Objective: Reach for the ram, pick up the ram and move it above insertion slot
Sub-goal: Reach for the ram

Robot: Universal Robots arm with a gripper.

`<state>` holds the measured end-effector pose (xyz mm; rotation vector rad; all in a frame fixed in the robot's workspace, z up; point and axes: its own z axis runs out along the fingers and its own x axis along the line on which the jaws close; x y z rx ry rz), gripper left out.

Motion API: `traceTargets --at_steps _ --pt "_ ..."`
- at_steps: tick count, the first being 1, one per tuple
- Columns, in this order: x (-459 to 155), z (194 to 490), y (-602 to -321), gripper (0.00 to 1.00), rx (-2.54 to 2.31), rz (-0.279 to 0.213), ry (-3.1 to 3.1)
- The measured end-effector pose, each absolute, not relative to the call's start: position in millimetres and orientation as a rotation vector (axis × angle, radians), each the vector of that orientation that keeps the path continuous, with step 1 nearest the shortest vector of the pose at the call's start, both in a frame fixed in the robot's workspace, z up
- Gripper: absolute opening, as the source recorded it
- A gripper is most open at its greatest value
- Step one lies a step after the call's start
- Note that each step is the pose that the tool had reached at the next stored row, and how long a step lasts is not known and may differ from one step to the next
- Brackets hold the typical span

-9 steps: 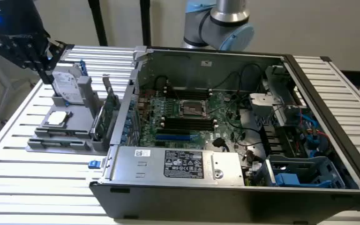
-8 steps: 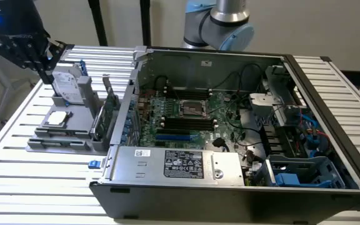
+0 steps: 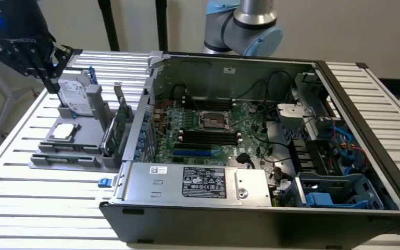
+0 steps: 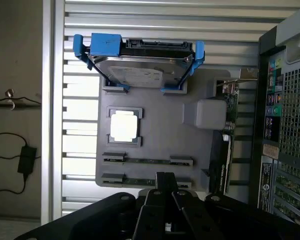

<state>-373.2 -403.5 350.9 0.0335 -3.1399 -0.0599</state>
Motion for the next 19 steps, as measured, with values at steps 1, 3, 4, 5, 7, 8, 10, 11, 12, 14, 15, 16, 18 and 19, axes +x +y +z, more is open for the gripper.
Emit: traceTargets --at_steps 1,3,4,5,7,8,10,11,12,14,15,16,18,19 --pt "-373.2 350.9 -403.5 0.11 0.034 -0.06 -3.14" --pt "-373.2 350.9 -403.5 0.11 0.034 -0.06 -3.14" --pt "-373.2 350.9 -403.5 0.11 0.034 -0.06 -3.14" --pt "-373.1 351.0 -403.8 0.11 0.034 -0.06 -3.14" --pt "-373.2 350.9 -406.9 0.11 0.034 -0.06 -3.14" --pt "-373.1 350.9 -410.1 0.11 0.034 -0.06 -3.14" --pt "-373.2 350.7 -419.1 0.11 0.034 -0.06 -3.14" --pt "-373.1 350.8 -423.6 0.11 0.034 -0.06 -3.14" --pt "-373.2 350.7 -428.1 0.11 0.034 -0.06 -3.14" --pt "-373.2 350.5 -437.1 0.11 0.034 -0.06 -3.14" --pt "-373.1 350.3 -441.0 0.11 0.034 -0.06 -3.14" --pt "-373.1 350.2 -443.9 0.11 0.034 -0.06 -3.14" --pt "-373.2 350.2 -445.3 0.11 0.051 -0.06 -3.139" --pt "-373.2 350.2 -445.3 0.11 0.076 -0.06 -3.138"
